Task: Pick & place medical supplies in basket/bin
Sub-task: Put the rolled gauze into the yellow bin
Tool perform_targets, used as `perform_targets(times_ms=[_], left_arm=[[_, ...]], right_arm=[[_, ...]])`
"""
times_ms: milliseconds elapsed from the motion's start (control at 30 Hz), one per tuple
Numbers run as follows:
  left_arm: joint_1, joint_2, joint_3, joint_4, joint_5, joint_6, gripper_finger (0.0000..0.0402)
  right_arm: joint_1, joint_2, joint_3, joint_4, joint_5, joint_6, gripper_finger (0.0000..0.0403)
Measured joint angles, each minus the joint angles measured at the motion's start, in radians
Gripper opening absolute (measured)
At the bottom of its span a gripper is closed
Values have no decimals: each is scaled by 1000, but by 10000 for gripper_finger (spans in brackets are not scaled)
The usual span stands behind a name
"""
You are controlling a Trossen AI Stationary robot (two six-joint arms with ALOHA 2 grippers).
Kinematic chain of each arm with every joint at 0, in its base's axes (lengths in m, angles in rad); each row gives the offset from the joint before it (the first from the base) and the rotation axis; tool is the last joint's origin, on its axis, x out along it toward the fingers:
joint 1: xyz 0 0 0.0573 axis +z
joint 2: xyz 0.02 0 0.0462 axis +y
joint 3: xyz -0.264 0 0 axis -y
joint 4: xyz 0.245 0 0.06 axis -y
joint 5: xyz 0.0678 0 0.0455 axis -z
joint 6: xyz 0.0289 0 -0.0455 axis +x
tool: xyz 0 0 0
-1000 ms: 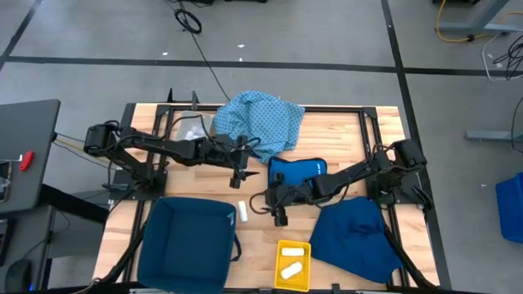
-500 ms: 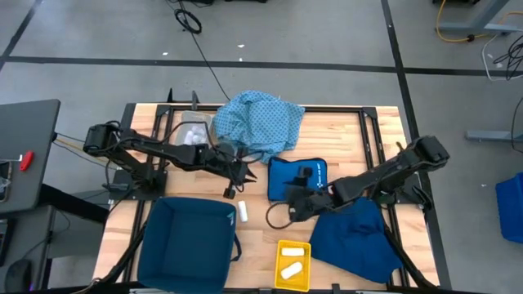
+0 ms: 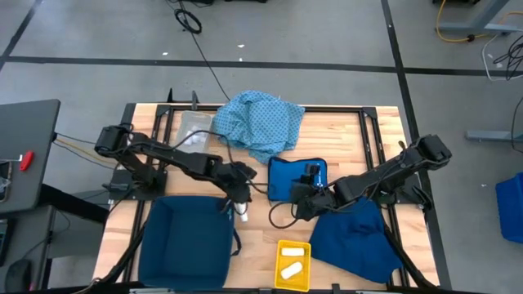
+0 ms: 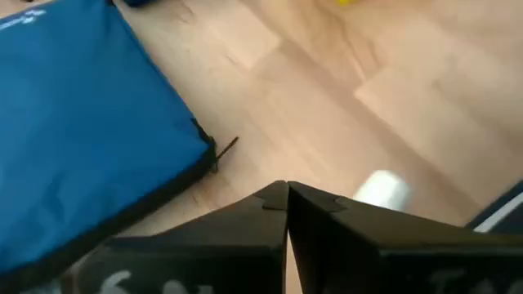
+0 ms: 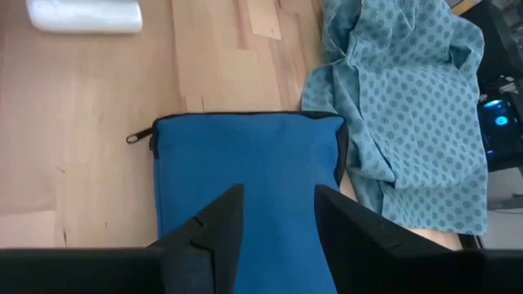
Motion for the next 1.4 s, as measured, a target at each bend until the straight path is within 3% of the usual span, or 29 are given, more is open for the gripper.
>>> perform_targets(times_ms=[200,500,600,700,900,1167,1400], left_arm=[[-9,35,111,-21,-125,84,3],[-13,35,210,-22,-93,106,3],[-15,44,207,43,-23,102,3],[-16,89,199,142,29,88,3],[-13,218,199,252,17,106,2],[-21,249,199,82,26,76,2],[-37,230,200,-142,103,114,22]], right_arm=[[2,0,0,-4,0,-2,156],[2,0,0,-5,-1,-3,156],[2,0,0,-9,-1,-3,156],[2,0,0,-15,-1,-3,156],[2,0,0,-23,-2,-3,156],[2,0,0,-37,-4,-4,156],[2,0,0,-59,-17,-15,156]])
